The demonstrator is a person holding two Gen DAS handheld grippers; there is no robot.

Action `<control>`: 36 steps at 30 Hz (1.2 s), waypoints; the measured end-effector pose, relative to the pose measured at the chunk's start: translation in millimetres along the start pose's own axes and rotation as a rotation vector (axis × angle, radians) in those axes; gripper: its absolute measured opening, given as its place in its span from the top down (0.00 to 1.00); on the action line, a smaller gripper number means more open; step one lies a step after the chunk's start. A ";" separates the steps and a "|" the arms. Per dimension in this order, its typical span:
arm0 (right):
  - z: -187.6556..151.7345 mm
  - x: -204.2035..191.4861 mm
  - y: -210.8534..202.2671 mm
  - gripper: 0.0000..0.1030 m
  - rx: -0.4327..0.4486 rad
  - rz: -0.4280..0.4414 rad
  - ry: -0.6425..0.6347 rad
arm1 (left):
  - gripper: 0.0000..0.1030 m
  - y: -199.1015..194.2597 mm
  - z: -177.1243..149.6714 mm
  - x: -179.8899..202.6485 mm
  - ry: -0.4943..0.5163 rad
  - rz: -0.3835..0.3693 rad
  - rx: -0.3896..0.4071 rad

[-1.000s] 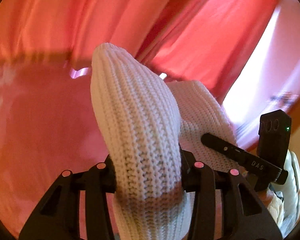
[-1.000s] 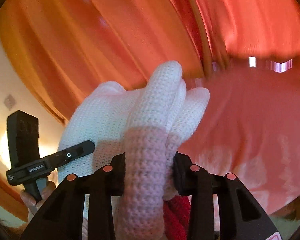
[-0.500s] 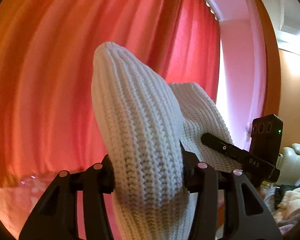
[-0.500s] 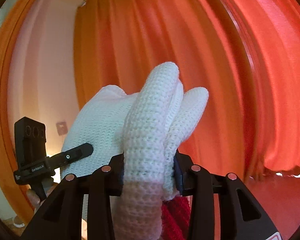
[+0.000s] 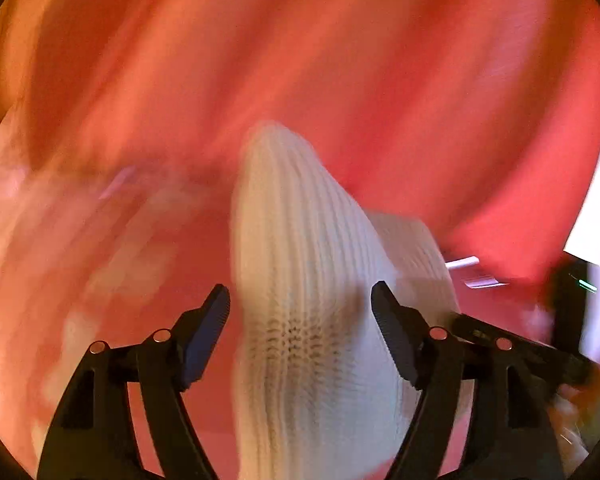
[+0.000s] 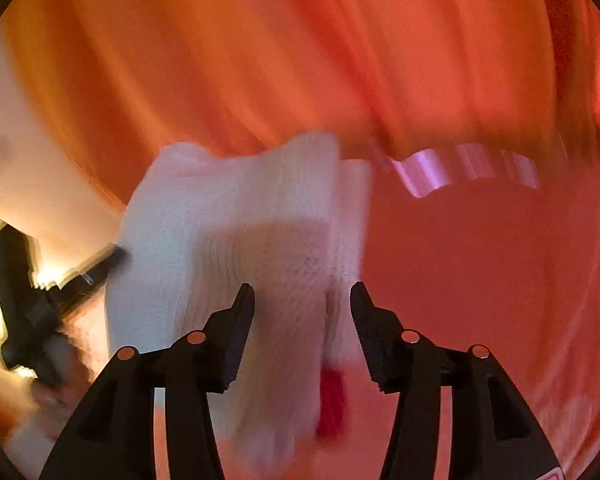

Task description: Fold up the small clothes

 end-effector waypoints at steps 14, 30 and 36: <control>-56.5 -7.9 30.9 0.17 -0.163 0.048 -0.009 | 0.07 15.6 -33.3 -18.6 -0.090 0.050 -0.172; -85.6 4.2 53.5 0.49 -0.242 0.021 -0.007 | 0.50 25.7 -71.7 -17.6 -0.125 0.039 -0.346; -31.7 -5.0 -16.1 0.93 0.017 -0.059 -0.091 | 0.45 -22.1 -26.2 10.0 0.081 0.095 -0.139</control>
Point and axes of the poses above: each gripper's, at about its wrist camera, not at the fingertips, and y roughly the way its jaws point, x to its right, z to its top, the point moved 7 cm from there along y, roughly the way its jaws point, and after that the axes turned 12 degrees about x, right-handed, at the moved point
